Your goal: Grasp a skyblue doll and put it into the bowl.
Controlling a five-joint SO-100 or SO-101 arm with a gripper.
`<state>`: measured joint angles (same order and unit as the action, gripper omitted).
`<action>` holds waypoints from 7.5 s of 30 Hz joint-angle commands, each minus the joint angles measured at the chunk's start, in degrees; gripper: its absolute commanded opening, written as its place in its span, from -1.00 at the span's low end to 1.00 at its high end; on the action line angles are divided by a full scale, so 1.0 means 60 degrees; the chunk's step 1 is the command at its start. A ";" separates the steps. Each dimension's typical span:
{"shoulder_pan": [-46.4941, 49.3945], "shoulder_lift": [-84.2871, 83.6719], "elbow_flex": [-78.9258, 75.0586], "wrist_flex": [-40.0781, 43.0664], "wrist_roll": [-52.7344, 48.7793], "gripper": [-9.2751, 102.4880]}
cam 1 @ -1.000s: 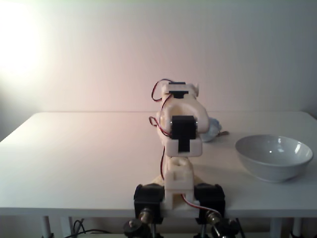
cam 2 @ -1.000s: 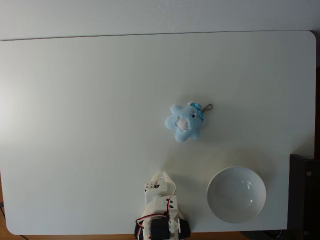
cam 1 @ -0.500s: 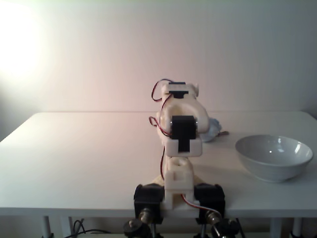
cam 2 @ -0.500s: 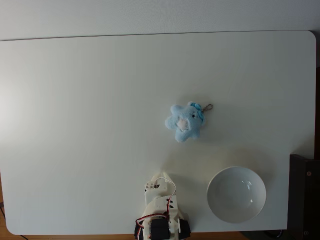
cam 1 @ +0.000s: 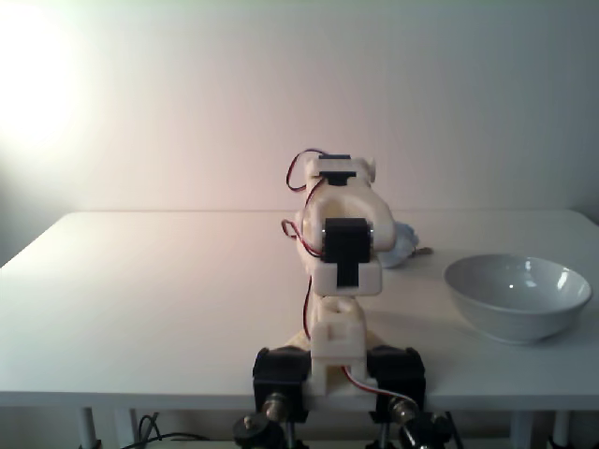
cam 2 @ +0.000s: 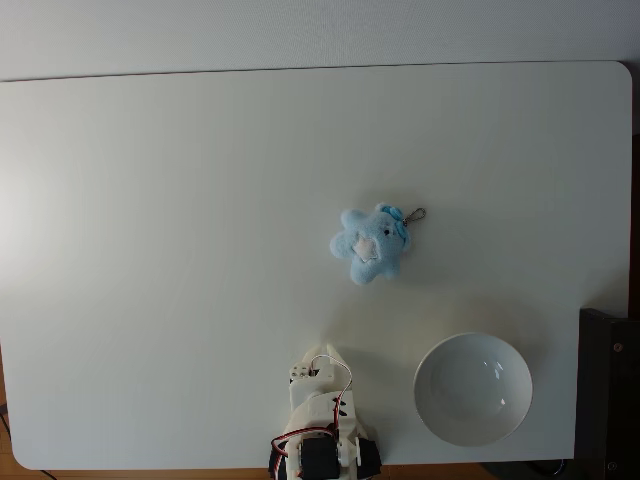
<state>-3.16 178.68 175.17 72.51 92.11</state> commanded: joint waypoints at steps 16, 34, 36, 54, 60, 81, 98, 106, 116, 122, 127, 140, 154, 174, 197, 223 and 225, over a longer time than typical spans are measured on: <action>0.0000 0.2739 -0.0308 -0.0073 -0.0015 -0.81; -0.0073 0.2783 -0.0381 -0.1934 -0.0044 -0.75; -0.0073 0.2783 -0.0396 -0.2373 -0.0059 -0.71; 0.0044 0.2754 -0.1421 -0.5962 -0.0088 -0.13; 0.0234 0.2695 -0.2007 -0.5786 -0.0088 0.31; 0.2681 -0.2754 -0.7031 -0.3735 -0.0088 0.38; 0.3340 -0.9492 -1.1309 -0.3706 -0.0059 0.38; 0.3428 -1.1748 -1.2246 -0.3706 -0.0059 0.40; 0.3442 -1.3140 -1.2305 -0.3706 -0.0059 0.68; 0.3457 -1.3843 -1.2275 -0.3706 -0.0059 0.75; 0.3457 -1.4355 -1.2217 -0.3706 -0.0073 0.75; 0.3691 -1.5806 -1.2305 -0.3853 -0.0059 0.75; 0.3677 -1.7856 -1.3418 -0.3882 -0.0117 0.74; 0.3003 -1.8369 -1.3887 -0.2461 -0.0718 -0.33; 0.3062 -1.7051 -1.3901 -0.2256 -0.0732 -0.84; 0.4336 -0.9917 -1.3887 0.2666 -0.0732 -0.83; 0.4673 -0.9492 -1.3887 0.3018 -0.0732 -0.83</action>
<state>22.85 117.07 92.46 87.98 87.63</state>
